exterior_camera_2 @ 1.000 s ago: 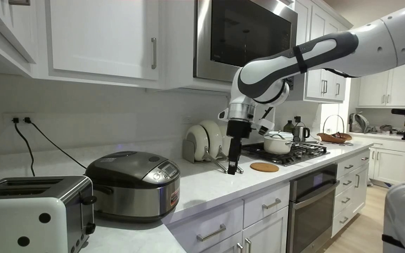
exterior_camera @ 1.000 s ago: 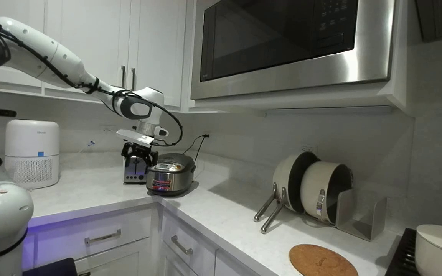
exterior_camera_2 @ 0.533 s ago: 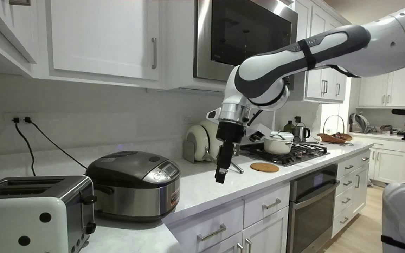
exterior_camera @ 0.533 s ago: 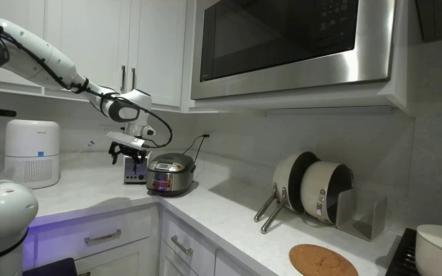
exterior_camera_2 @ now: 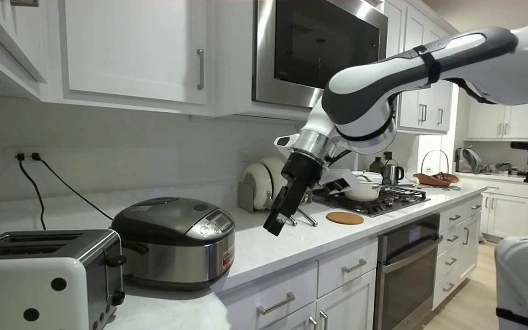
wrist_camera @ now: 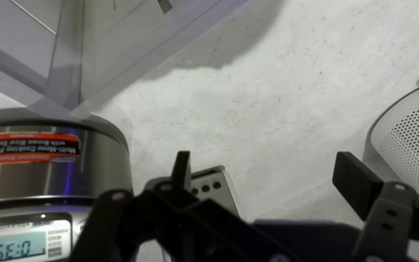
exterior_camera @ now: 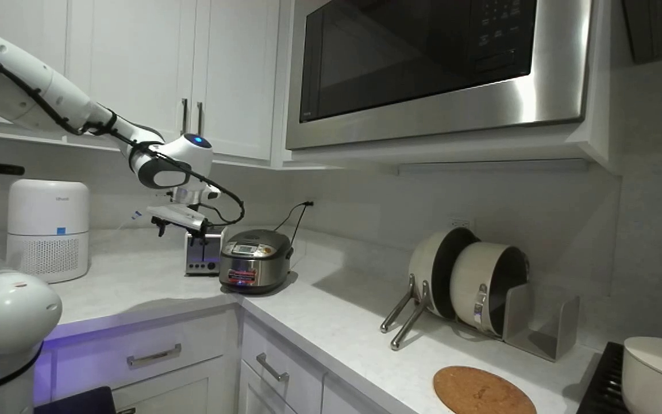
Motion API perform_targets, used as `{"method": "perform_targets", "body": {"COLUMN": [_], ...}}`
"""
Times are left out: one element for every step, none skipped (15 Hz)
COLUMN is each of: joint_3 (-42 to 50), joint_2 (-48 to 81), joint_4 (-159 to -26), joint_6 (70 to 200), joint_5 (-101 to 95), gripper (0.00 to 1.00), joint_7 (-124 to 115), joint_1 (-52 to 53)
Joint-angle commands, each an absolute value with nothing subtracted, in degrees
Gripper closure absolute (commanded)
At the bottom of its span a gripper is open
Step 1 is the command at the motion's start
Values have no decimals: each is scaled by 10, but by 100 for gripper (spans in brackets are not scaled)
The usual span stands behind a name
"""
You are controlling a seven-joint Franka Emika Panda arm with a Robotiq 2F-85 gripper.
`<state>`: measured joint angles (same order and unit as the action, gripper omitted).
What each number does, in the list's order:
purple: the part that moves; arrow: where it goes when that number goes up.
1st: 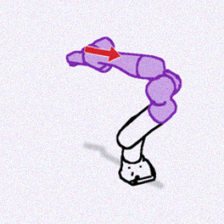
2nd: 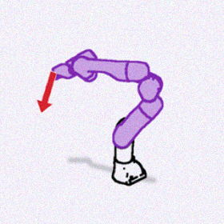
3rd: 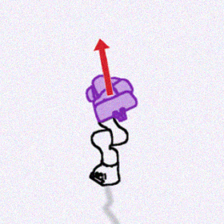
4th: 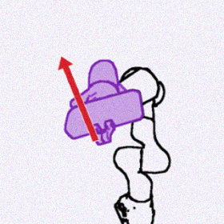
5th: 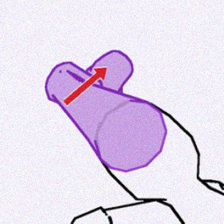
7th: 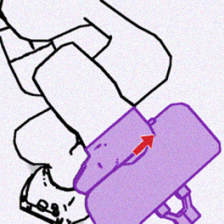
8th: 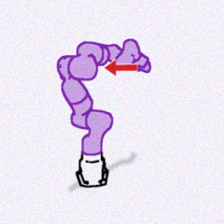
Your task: Push the lever on the toaster downwards
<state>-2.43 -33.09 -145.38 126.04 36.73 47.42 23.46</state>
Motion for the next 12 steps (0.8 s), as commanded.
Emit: {"method": "perform_targets", "body": {"joint_3": [-19, -20, -21, -22, -23, -25, -24, -25, -26, -29, -32, -30], "joint_2": [-371, -376, -379, -383, -385, -388, -389, -391, -392, -392, -391, -379], "joint_4": [-1488, -1493, -1494, -1498, -1499, -1500, -1501, -1503, -1504, -1505, -1505, -1495], "joint_6": [1295, 1298, 1296, 1295, 1291, 1289, 1284, 1283, 1282, 1272, 1265, 1273], "joint_5": [423, 434, 440, 448, 449, 450, 449, 448, 446, 429, 420, 432], "gripper": [0, 0, 0, 0, 0, 0, 0, 0, 0, 0, 0, 0], "joint_7": [532, 546, 559, 570, 581, 591, 600, 607, 612, 609, 601, 598], "joint_1": [250, 250, 249, 248, 247, 245, 245, 244, 243, 236, 231, 235]}}
